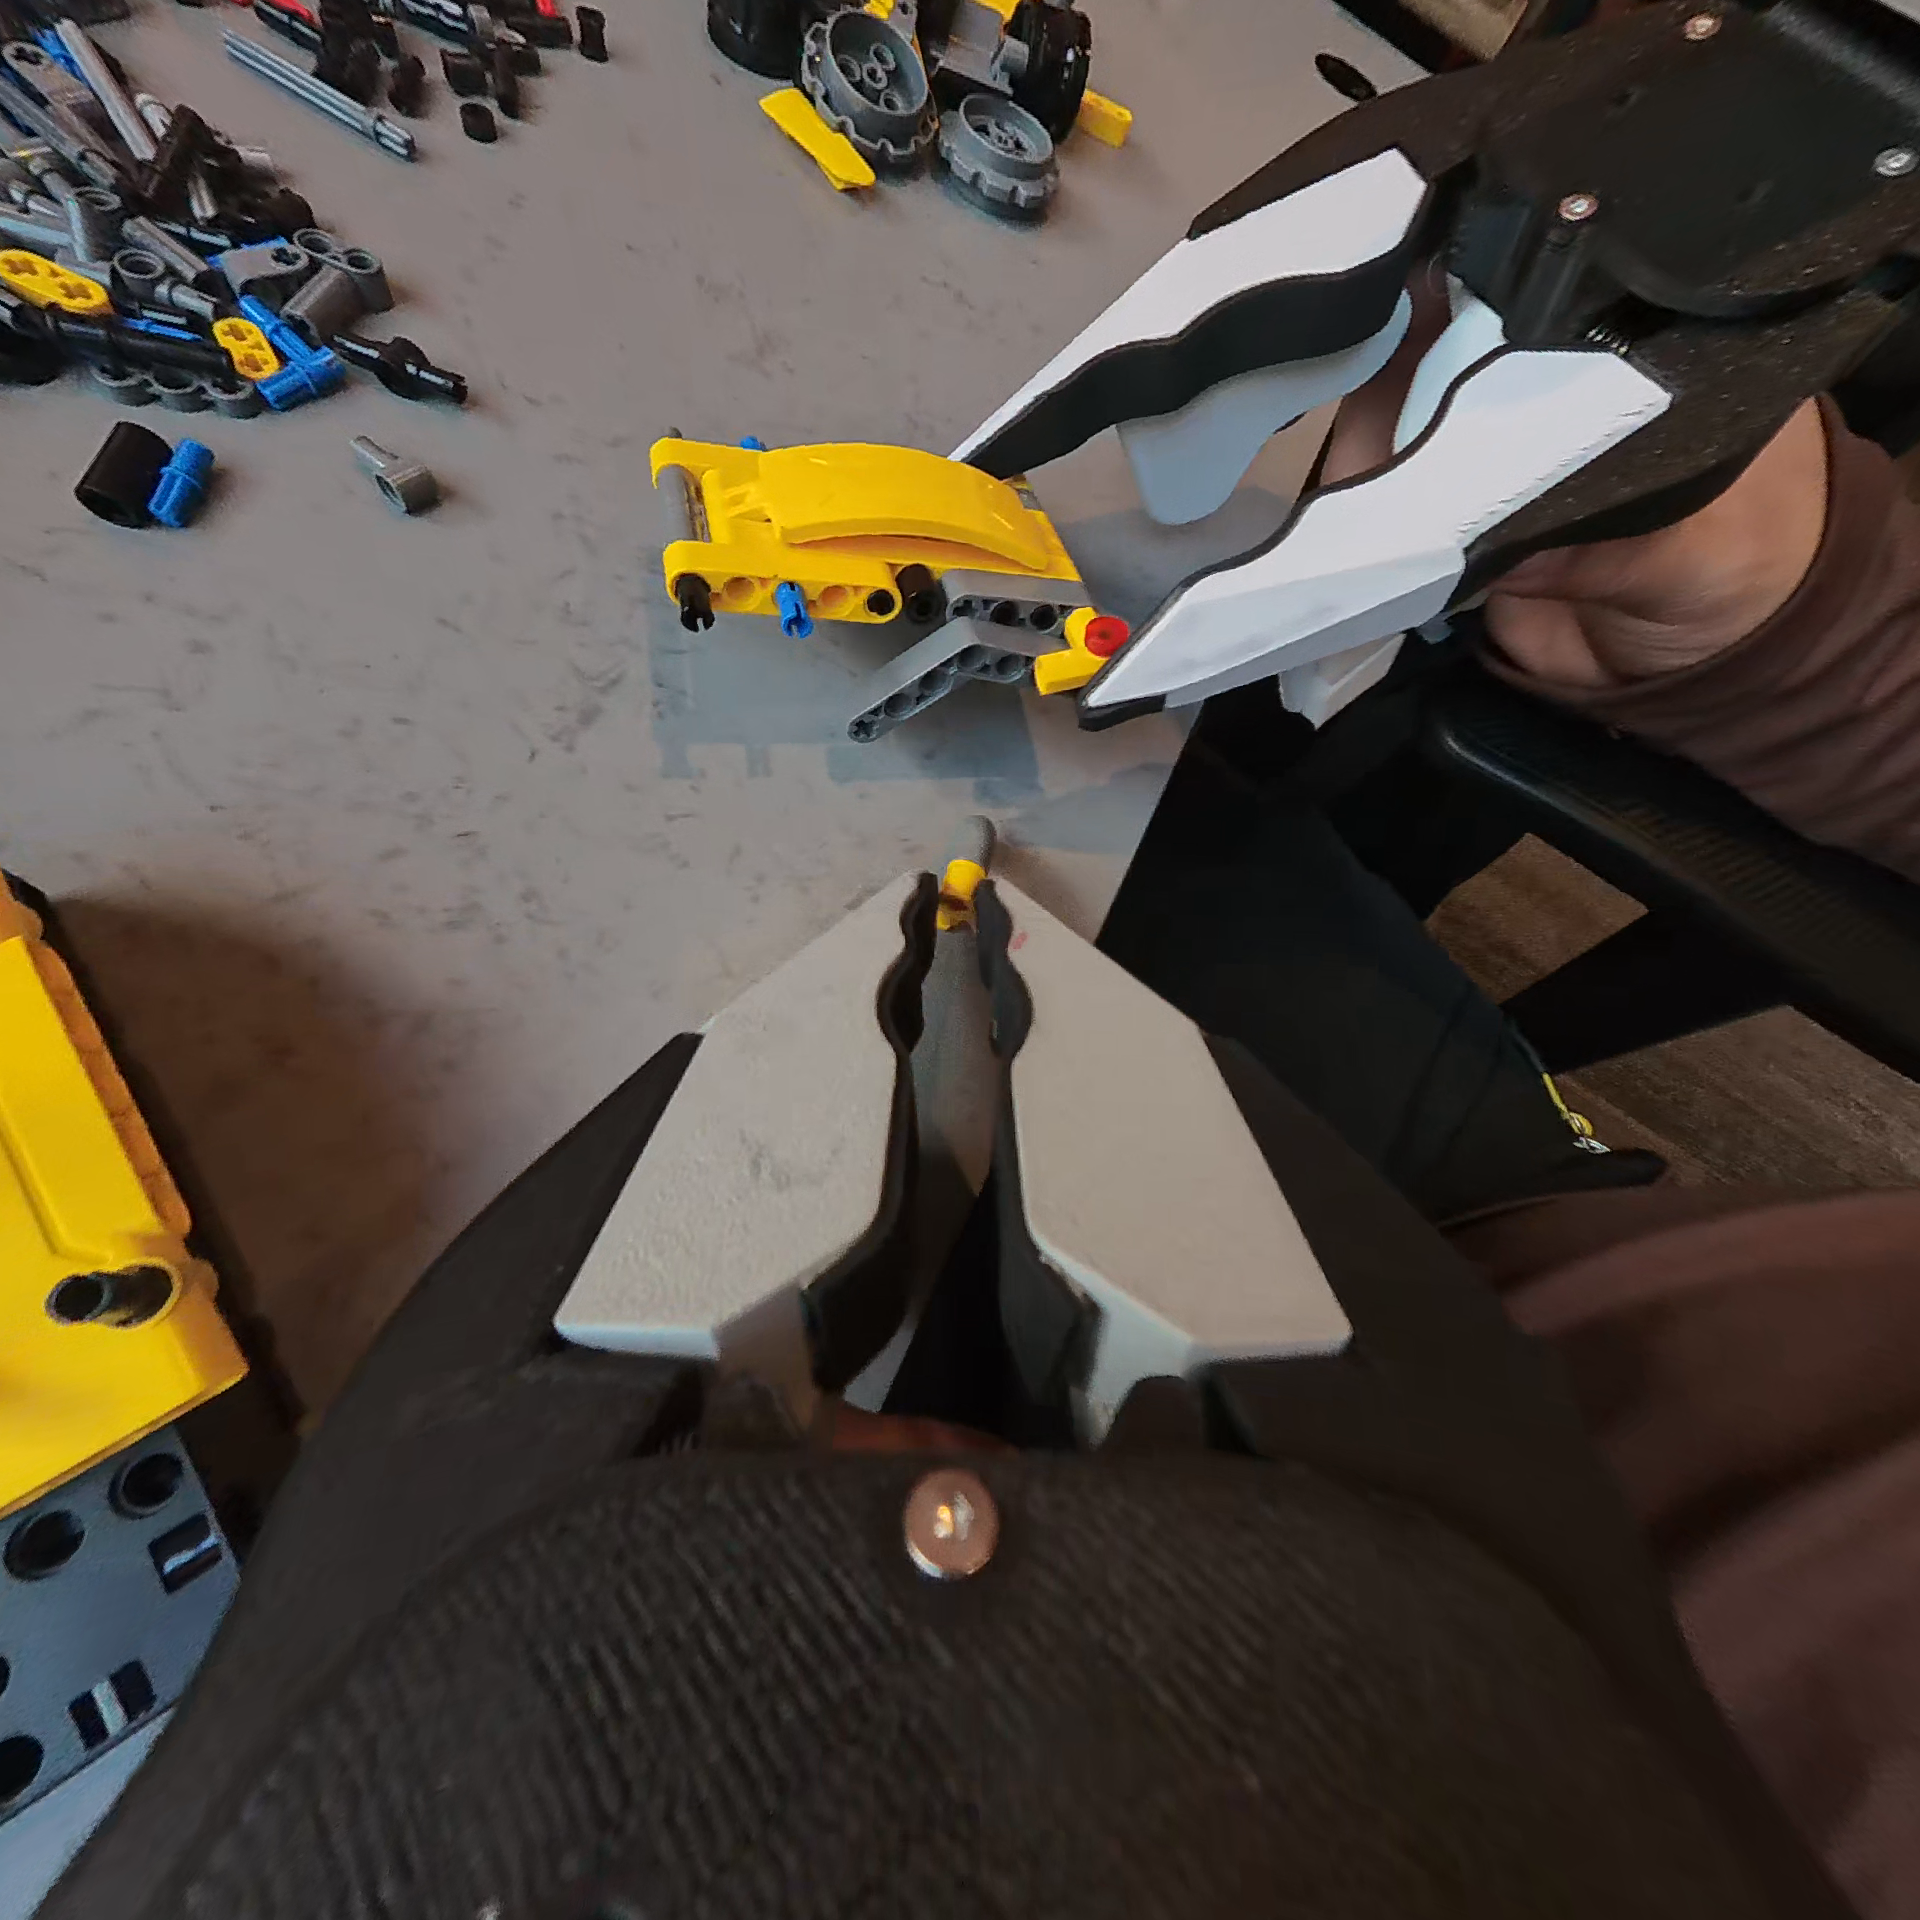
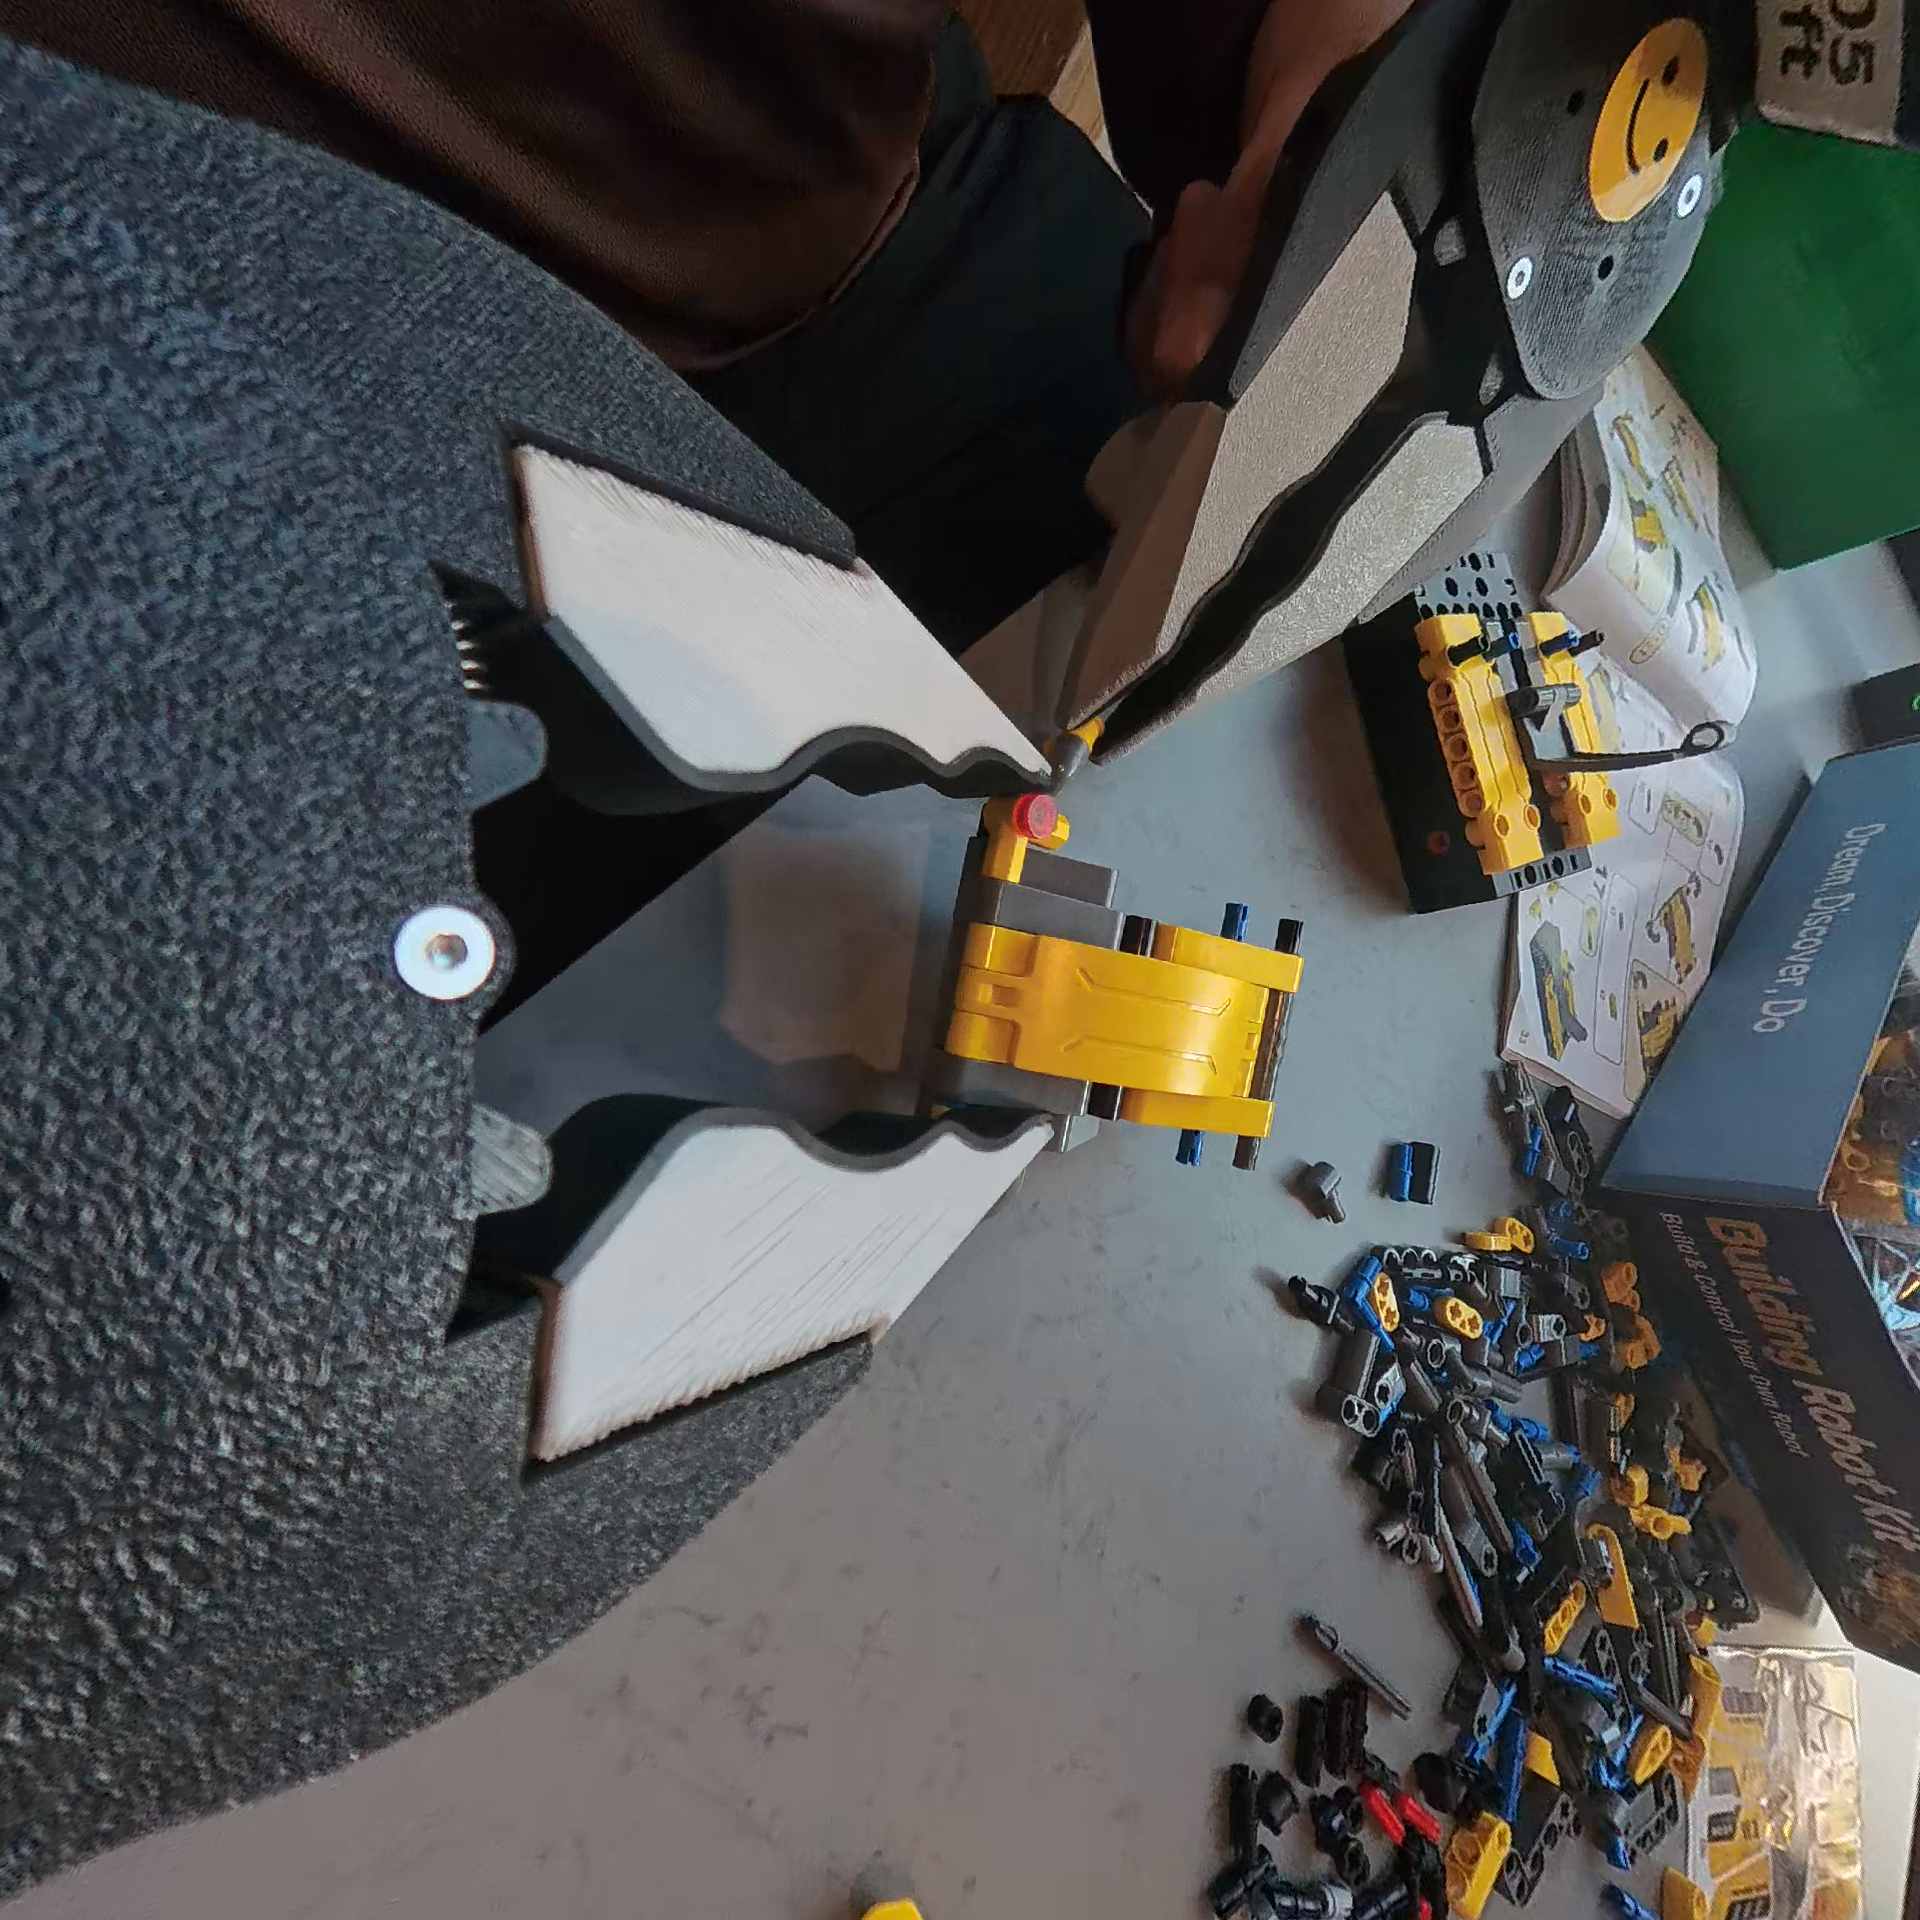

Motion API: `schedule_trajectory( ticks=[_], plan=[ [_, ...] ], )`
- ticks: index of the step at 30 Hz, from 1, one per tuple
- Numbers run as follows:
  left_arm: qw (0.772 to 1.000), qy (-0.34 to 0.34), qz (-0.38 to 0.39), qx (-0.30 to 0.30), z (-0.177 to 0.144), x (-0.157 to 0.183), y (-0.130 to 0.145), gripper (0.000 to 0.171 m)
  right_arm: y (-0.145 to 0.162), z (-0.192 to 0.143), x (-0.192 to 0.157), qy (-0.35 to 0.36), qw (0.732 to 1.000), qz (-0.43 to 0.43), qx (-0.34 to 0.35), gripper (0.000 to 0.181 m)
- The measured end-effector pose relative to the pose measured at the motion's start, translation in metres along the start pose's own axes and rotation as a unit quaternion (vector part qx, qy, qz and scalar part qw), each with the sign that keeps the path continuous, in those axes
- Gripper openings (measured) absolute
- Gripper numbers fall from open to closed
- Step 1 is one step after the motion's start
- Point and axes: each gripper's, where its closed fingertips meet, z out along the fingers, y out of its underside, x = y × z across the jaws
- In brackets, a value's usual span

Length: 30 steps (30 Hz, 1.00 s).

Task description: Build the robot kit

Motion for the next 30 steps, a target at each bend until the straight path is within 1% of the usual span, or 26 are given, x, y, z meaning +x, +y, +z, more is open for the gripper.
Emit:
schedule_trajectory(
  ticks=[3,5,6,8,11,14,15,19,22,26,30],
  plan=[
    [0.999,-0.03,-0.023,0.01,-0.002,-0.011,-0.002,0.005,-0.001,0.0,0.002,0.006,1.0,0.0,0.002,0.06],
    [0.996,-0.034,-0.075,0.042,-0.005,-0.017,-0.007,0.005,-0.002,0.0,0.001,0.0,1.0,0.01,0.006,0.06],
    [0.992,-0.023,-0.111,0.063,-0.006,-0.016,-0.01,0.005,-0.002,0.0,0.001,-0.007,1.0,0.024,0.007,0.06],
    [0.981,0.017,-0.176,0.082,-0.007,-0.012,-0.011,0.005,-0.003,-0.001,0.003,-0.017,0.998,0.059,0.007,0.06],
    [0.97,0.034,-0.221,0.096,-0.009,-0.016,-0.012,0.005,-0.01,-0.004,0.005,-0.059,0.989,0.134,0.025,0.06],
    [0.965,0.03,-0.237,0.105,-0.011,-0.021,-0.013,0.005,-0.018,-0.011,-0.005,-0.151,0.961,0.226,0.048,0.06],
    [0.965,0.03,-0.237,0.105,-0.011,-0.021,-0.013,0.005,-0.019,-0.012,-0.006,-0.169,0.952,0.248,0.055,0.061],
    [0.963,0.038,-0.243,0.106,-0.01,-0.017,-0.013,0.005,-0.014,-0.014,0.002,-0.171,0.943,0.279,0.063,0.06],
    [0.958,0.054,-0.261,0.109,-0.009,-0.012,-0.013,0.005,-0.015,-0.015,0.007,-0.157,0.946,0.275,0.067,0.06],
    [0.947,0.064,-0.289,0.121,-0.008,-0.011,-0.014,0.005,-0.015,-0.014,0.006,-0.167,0.942,0.282,0.07,0.06],
    [0.952,0.05,-0.278,0.117,-0.008,-0.012,-0.013,0.005,-0.015,-0.013,0.006,-0.159,0.947,0.271,0.068,0.06]
  ],
)
